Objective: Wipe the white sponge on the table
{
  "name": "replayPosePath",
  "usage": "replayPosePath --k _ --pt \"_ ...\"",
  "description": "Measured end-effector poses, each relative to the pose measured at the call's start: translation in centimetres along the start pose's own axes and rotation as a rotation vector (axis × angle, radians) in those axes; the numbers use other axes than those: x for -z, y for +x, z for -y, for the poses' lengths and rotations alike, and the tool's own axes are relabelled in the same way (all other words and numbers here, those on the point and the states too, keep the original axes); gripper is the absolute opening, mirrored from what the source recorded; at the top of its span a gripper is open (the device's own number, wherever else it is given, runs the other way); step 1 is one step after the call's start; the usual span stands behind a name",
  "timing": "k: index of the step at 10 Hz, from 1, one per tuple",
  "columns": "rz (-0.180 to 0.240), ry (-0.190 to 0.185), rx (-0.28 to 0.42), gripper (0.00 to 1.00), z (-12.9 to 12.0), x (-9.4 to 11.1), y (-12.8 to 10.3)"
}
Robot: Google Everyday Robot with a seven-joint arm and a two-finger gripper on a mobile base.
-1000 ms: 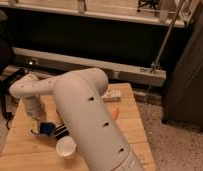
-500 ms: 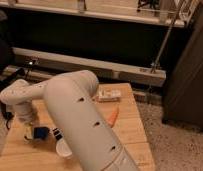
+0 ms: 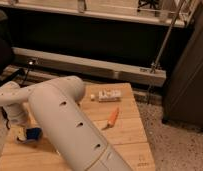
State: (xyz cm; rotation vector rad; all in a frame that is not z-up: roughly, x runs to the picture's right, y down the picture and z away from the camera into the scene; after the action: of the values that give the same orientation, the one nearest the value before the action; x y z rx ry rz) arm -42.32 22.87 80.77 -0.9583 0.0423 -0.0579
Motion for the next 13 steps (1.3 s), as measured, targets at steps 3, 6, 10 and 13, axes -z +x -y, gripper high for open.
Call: replayPosePath --k 3,6,10,13 --pt "-0.016 -0.008 0.034 0.28 1.4 -0.8 -2.0" --pt "-0.015 0.02 0.048 0.28 3.7 -1.1 -4.3" --pt "0.015 0.055 0.001 0.28 7.5 -0.7 -6.3" --pt "0.053 0.08 -0.095 0.28 11.7 -0.3 -5.5"
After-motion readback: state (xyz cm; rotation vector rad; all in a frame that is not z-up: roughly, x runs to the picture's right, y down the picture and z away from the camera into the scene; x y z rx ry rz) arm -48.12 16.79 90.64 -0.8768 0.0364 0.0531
